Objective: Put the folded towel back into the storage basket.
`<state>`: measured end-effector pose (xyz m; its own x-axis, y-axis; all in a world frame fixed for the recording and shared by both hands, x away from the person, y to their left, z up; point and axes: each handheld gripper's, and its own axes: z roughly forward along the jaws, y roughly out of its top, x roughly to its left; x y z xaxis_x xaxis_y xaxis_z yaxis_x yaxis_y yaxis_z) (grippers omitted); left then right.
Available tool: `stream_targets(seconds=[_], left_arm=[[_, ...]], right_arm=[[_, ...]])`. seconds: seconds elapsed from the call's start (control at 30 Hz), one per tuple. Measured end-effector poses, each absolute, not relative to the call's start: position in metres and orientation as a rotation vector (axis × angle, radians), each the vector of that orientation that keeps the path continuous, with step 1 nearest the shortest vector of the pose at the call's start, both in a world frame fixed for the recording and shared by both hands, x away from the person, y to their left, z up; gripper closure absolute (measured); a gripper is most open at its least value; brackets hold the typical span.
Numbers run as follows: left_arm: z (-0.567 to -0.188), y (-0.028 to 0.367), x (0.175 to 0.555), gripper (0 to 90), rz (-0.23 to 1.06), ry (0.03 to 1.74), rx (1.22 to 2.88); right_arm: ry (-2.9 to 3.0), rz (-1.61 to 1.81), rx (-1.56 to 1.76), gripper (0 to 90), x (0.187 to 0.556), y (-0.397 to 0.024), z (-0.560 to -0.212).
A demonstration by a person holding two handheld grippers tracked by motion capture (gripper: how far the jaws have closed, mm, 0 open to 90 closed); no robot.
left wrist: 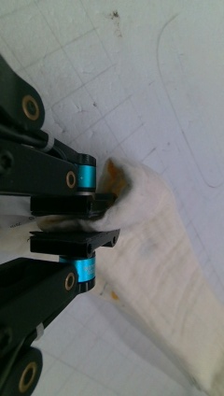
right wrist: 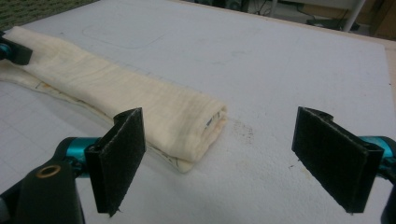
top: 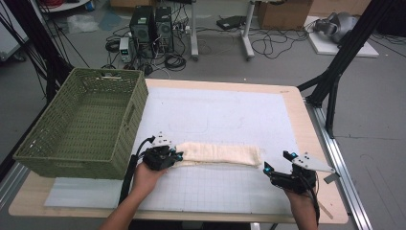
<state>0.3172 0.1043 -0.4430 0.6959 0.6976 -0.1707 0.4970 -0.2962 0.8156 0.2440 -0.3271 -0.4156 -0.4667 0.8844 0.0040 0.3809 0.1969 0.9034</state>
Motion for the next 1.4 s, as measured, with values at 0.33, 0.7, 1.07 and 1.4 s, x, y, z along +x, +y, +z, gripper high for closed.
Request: stream_targets(seconds=[0.33, 0.7, 1.07, 1.4], left_arm=[[-0.443, 0.116, 0.307, 81.8, 0.205, 0.885, 1.851], [-0.445, 0.117, 0.302, 81.2, 0.218, 0.862, 1.864], [-0.441, 0.121, 0.298, 81.0, 0.211, 0.85, 1.839], [-0.439, 0.122, 0.297, 80.7, 0.209, 0.838, 1.836]], right_arm=[[1.96, 1.258, 1.162, 15.7, 0.255, -0.319, -0.415], [1.991, 1.265, 1.211, 19.5, 0.28, -0.312, -0.419], [2.089, 1.148, 1.267, 28.4, 0.3, -0.297, -0.433], [2.186, 1.073, 1.313, 42.7, 0.302, -0.291, -0.451]])
